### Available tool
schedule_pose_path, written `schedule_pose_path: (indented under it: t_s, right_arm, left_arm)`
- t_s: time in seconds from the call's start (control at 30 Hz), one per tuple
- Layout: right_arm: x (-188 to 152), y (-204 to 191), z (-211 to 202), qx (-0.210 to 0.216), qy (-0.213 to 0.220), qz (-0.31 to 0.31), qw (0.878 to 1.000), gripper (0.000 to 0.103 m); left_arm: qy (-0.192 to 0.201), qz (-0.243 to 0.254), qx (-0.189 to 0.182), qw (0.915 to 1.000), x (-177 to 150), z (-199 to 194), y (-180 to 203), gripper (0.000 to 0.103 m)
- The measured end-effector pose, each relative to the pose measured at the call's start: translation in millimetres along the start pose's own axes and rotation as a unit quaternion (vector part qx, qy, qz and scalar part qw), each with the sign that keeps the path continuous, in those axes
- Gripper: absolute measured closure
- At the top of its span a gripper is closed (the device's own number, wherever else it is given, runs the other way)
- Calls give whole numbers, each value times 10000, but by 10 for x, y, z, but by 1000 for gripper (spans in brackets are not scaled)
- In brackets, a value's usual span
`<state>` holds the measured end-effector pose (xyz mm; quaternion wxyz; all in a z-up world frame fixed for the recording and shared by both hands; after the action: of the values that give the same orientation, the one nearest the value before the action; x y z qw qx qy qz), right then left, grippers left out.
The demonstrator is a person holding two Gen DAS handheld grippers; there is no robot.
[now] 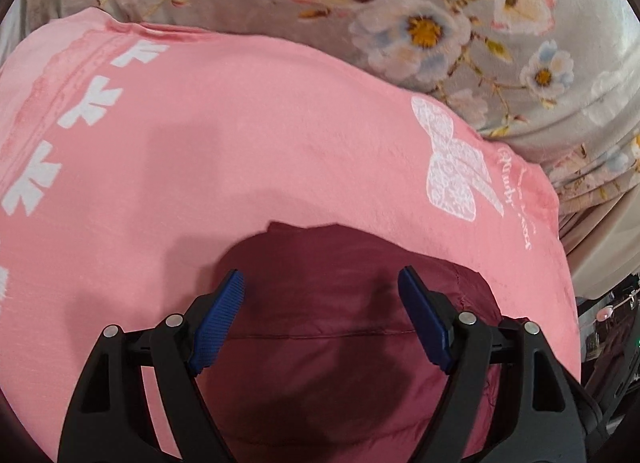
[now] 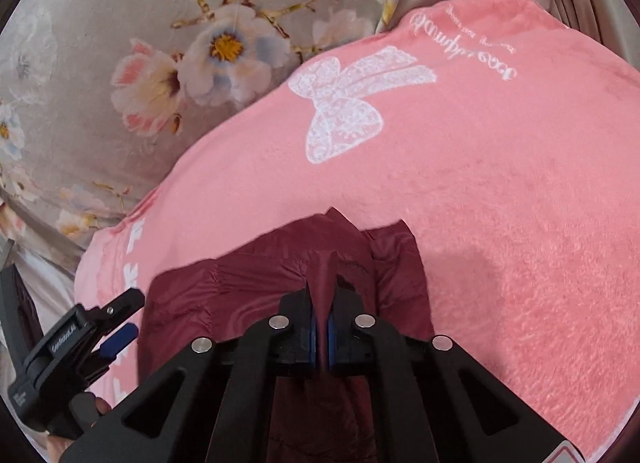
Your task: Fold large clothes
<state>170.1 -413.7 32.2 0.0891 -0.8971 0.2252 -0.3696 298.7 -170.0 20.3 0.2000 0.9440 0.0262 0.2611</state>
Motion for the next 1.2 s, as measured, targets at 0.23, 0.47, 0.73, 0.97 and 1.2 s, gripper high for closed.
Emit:
schedule_pose_path:
  t_s: [0.23,0.47,0.73,0.97,1.2]
  right_arm:
    - [-147,25,289,-197,-20,-422,9989,99]
    - [-235,102,456,26,-30,-417,9991,99]
    - [-274,94,499,16,32,-498,9988,99]
    - [-279,76,509,-69,50,-571,9983,99]
    - [-278,79,512,-52,60,-563,9984,99]
  left_arm:
    - [343,362,584,9970,-208,297,122,21]
    - [682,480,710,9940,-310,423,98,11]
    - [943,689,965,9885,-382,518,152,9]
    - [1043,784,1090,9854,-410,565,179,7]
    - [1050,775,1097,9854,-415,606,175,6]
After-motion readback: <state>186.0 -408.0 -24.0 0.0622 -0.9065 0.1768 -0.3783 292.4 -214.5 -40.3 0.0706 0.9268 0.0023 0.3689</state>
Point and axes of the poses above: each gripper's, at about its wrist camera, not at the fingertips, and z roughly the way its jaws point, y to its right, x to its top, the point moved 2 cm from there along z, roughly the way its jaws point, and after that the axes turned 10 degrees about -z, right-handed, at the moved point
